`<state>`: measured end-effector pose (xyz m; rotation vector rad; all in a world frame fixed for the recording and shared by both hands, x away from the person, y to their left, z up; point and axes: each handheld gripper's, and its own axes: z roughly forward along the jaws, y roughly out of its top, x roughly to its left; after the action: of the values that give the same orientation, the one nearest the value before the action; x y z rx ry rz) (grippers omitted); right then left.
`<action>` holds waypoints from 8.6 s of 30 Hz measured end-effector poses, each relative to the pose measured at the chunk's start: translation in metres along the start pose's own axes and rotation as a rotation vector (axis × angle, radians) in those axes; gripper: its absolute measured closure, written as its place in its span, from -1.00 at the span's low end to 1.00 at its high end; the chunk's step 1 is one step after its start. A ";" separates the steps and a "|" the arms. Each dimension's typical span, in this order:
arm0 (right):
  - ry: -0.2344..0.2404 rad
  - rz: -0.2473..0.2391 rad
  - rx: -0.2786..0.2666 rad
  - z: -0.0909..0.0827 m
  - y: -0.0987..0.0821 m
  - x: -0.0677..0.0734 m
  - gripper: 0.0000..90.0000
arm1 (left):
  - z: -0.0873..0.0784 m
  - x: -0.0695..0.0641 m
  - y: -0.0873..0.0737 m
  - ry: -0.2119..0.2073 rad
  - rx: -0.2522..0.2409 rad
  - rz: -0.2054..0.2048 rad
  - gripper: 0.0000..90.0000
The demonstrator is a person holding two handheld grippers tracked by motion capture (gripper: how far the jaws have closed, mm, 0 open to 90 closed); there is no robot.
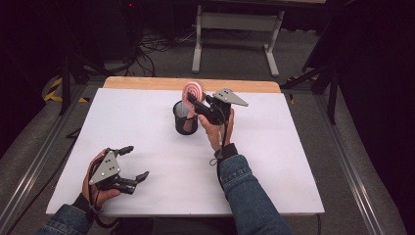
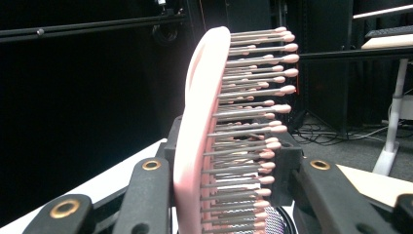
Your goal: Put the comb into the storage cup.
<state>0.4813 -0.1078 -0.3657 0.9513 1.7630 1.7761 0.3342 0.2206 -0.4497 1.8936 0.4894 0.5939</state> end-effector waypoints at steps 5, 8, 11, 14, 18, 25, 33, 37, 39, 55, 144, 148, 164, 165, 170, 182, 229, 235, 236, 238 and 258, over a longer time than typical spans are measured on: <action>0.001 0.004 0.004 0.000 -0.006 -0.002 0.40 | 0.001 0.000 0.000 0.000 0.001 -0.004 -0.87; 0.001 0.001 0.005 -0.001 -0.006 -0.002 0.40 | 0.001 0.000 0.000 0.000 0.001 -0.005 -0.86; 0.003 0.000 0.006 -0.001 -0.006 -0.002 0.39 | 0.001 0.000 -0.001 0.002 0.000 -0.007 -0.85; 0.001 -0.002 0.005 -0.001 -0.006 -0.002 0.39 | 0.001 0.000 -0.001 0.000 0.002 -0.006 -0.85; -0.013 -0.013 0.012 -0.002 -0.006 -0.004 0.38 | 0.002 0.000 -0.001 0.000 0.008 -0.004 -0.85; -0.053 -0.054 0.043 -0.005 -0.005 -0.006 0.34 | 0.003 0.000 -0.001 -0.002 0.006 -0.010 -0.85; -0.079 -0.051 0.072 -0.009 -0.014 -0.012 0.28 | 0.004 0.001 -0.002 -0.002 0.013 -0.008 -0.85; -0.072 -0.052 0.085 -0.009 -0.016 -0.013 0.25 | 0.005 0.001 -0.002 -0.005 0.018 -0.011 -0.85; -0.074 -0.057 0.094 -0.009 -0.017 -0.013 0.25 | 0.005 0.001 -0.003 -0.005 0.019 -0.013 -0.85; -0.126 -0.068 0.095 -0.015 -0.023 -0.014 0.25 | 0.005 0.002 -0.003 -0.006 0.026 -0.013 -0.85; -0.074 -0.327 0.126 -0.063 -0.008 0.008 -0.54 | 0.006 0.001 -0.002 -0.006 0.036 0.000 -0.86; -0.071 -0.331 0.120 -0.066 -0.008 0.009 -0.61 | 0.006 0.001 -0.002 -0.008 0.038 0.000 -0.86; -0.041 -0.340 0.104 -0.076 -0.007 0.013 -0.89 | 0.006 0.001 -0.002 -0.013 0.039 0.000 -0.86; -0.042 -0.342 0.105 -0.076 -0.007 0.014 -0.90 | 0.006 0.001 -0.002 -0.013 0.039 -0.001 -0.86; -0.052 -0.361 0.105 -0.079 -0.007 0.016 -0.90 | 0.006 0.001 -0.002 -0.012 0.039 -0.001 -0.86; -0.063 -0.386 0.091 -0.088 -0.004 0.019 -0.87 | 0.006 0.001 -0.002 -0.014 0.040 0.003 -0.86; -0.087 -0.446 0.092 -0.118 -0.004 0.022 -0.83 | 0.005 0.001 -0.001 -0.018 0.040 0.009 -0.86; -0.090 -0.456 0.100 -0.125 -0.006 0.021 -0.83 | 0.005 0.001 -0.001 -0.017 0.042 0.009 -0.86; -0.091 -0.456 0.102 -0.126 -0.007 0.020 -0.83 | 0.006 0.001 -0.001 -0.017 0.041 0.007 -0.86; -0.096 -0.462 0.108 -0.128 -0.008 0.019 -0.83 | 0.006 0.001 -0.001 -0.018 0.044 0.011 -0.86; -0.119 -0.473 0.140 -0.148 -0.016 0.009 -0.83 | 0.007 0.000 -0.001 -0.019 0.046 0.006 -0.85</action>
<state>0.3633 -0.1984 -0.3712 0.6073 1.8629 1.2882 0.3384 0.2162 -0.4533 1.9427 0.4889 0.5731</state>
